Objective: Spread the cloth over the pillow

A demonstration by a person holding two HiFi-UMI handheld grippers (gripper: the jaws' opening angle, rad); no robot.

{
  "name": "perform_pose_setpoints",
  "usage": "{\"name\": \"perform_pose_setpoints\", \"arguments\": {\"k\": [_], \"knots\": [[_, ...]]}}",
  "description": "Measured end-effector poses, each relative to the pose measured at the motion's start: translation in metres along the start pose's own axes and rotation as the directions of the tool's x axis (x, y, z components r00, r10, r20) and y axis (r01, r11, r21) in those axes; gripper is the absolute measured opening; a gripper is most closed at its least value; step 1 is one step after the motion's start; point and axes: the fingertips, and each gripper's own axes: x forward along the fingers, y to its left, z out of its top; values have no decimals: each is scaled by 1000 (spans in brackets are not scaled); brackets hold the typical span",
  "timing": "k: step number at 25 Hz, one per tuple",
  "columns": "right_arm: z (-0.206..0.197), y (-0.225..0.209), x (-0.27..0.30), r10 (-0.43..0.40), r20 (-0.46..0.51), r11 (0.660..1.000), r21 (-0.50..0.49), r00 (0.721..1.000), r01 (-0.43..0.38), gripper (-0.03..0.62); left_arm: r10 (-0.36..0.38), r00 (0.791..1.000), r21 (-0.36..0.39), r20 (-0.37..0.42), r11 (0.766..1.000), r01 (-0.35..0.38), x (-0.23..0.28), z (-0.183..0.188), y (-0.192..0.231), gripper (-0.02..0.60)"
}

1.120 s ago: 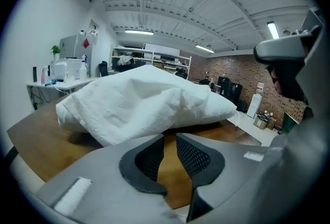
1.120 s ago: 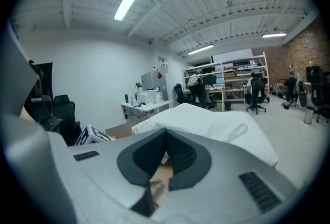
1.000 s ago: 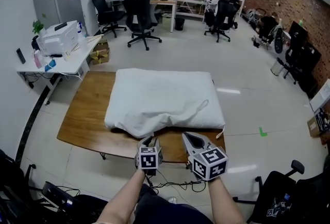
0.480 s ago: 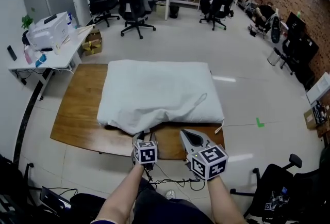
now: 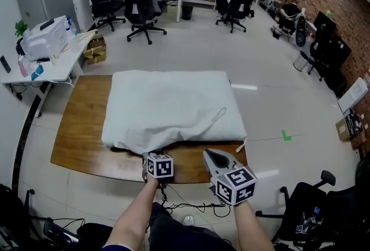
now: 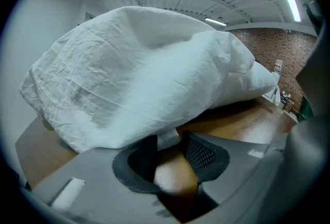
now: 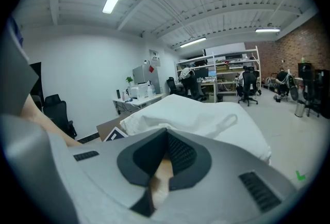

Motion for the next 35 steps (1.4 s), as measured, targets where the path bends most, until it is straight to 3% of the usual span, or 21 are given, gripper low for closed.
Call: {"name": "perform_pose_setpoints", "arguments": {"k": [2, 4, 9, 12, 15, 19, 25, 33, 35], "knots": [[1, -3, -1, -12, 4, 1000, 4, 1000, 12, 9, 45, 999, 26, 9, 999, -45, 1, 1, 6, 124], [0, -4, -2, -21, 5, 1000, 7, 1000, 21, 9, 69, 998, 50, 14, 996, -70, 1, 2, 12, 32], [1, -6, -6, -36, 17, 999, 14, 999, 36, 9, 16, 1000, 42, -14, 999, -16, -6, -5, 11, 21], [2, -7, -11, -40, 34, 999, 22, 999, 40, 9, 27, 997, 36, 72, 999, -30, -32, -3, 15, 21], [1, -8, -12, -40, 48, 999, 35, 998, 39, 9, 15, 981, 63, 191, 998, -27, -65, 13, 16, 21], [7, -2, -13, -26, 68, 999, 41, 997, 23, 9, -9, 949, 52, 315, 999, -8, -111, 44, 21, 21], [25, 8, -19, 3, 130, 1000, 24, 992, -6, 9, -21, 878, 31, 478, 1000, 7, -176, 112, 25, 20], [36, 4, -35, -1, 165, 1000, 9, 986, -1, 9, -5, 788, 3, 615, 1000, 4, -229, 210, 47, 20], [36, -2, -35, -14, 166, 1000, 14, 986, 12, 9, 2, 774, 2, 633, 1000, -4, -234, 230, 55, 20]]}}
